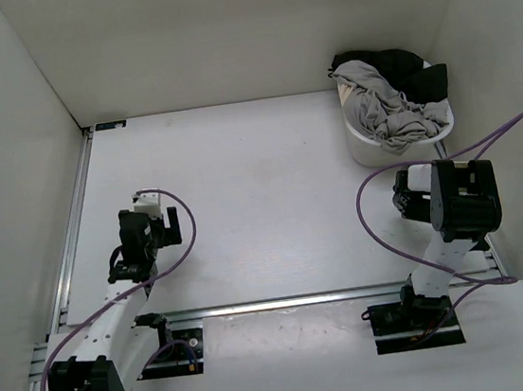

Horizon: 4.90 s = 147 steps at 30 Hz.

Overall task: Fold and stack the trousers
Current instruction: Grab the trousers from the pile, then flatten the trousers out

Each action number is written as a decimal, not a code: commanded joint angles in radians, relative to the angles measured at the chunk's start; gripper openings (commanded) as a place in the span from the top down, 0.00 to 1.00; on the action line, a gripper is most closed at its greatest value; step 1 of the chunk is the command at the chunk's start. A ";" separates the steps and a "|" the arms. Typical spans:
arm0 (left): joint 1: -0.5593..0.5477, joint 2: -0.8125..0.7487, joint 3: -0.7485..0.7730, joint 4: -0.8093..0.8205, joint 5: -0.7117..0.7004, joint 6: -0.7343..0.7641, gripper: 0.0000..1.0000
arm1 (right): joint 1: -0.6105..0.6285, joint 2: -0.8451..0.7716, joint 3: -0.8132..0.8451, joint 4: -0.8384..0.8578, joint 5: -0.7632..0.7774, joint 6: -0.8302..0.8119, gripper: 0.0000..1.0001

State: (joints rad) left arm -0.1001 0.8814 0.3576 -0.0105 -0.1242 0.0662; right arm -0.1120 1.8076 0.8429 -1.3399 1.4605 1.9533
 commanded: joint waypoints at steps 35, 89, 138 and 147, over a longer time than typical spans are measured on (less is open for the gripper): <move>-0.015 0.231 0.362 -0.105 0.540 0.340 0.00 | 0.028 0.329 1.679 0.722 -1.173 -1.755 0.07; 0.235 0.156 0.685 -0.184 0.146 0.167 0.17 | 0.818 0.156 1.563 1.018 -1.443 -1.668 1.00; 0.033 0.930 1.024 -0.307 0.179 0.434 0.86 | 0.917 0.238 0.881 0.447 -1.511 -1.987 0.99; -0.007 1.165 1.664 -0.557 0.416 0.389 0.18 | 0.918 0.119 0.997 0.528 -1.267 -1.928 0.01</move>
State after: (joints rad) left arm -0.0845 2.1410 1.9720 -0.4286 0.1871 0.4606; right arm 0.8978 2.0544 1.8244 -0.8871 0.0967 -0.0132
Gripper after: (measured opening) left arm 0.773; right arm 0.993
